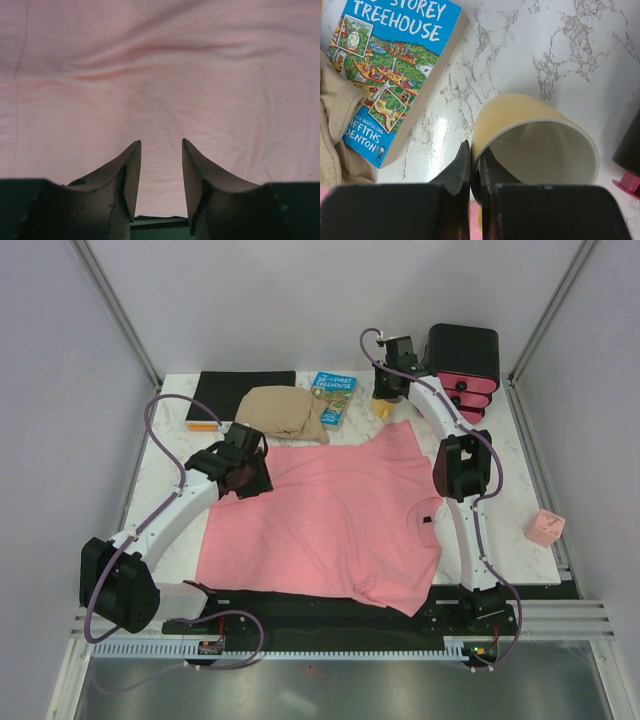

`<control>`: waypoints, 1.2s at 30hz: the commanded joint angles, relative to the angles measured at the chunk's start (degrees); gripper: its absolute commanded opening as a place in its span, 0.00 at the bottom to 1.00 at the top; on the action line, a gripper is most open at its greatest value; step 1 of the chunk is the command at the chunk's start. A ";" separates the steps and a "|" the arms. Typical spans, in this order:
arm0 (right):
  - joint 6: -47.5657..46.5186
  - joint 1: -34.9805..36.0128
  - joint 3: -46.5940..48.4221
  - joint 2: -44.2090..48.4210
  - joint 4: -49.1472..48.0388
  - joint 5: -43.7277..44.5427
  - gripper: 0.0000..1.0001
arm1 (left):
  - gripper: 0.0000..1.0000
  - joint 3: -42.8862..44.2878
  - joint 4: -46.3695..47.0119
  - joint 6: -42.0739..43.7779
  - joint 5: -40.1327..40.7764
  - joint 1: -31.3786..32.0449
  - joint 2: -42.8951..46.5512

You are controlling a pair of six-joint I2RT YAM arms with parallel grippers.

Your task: Fold and stack the t-shirts

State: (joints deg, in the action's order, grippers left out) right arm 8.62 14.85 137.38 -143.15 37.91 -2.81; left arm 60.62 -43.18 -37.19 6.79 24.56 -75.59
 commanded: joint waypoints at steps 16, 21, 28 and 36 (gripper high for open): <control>-1.33 0.09 -1.85 2.17 -1.87 -1.32 0.44 | 0.45 -0.24 0.46 -4.03 2.27 3.21 -1.84; -0.54 0.53 -6.24 6.47 -9.67 -1.85 0.46 | 0.45 -0.06 0.46 -4.21 2.44 4.01 -2.98; 0.43 0.62 -3.26 7.19 -13.39 -4.48 0.49 | 0.45 -0.41 0.37 -4.38 2.53 4.80 -2.81; 0.43 0.70 -1.68 8.32 -14.09 -4.57 0.49 | 0.45 -1.73 0.38 -4.65 2.53 4.80 -1.75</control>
State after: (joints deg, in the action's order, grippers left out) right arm 8.73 15.27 133.12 -139.98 26.41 -6.28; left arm 59.48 -43.27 -39.68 7.64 29.04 -78.83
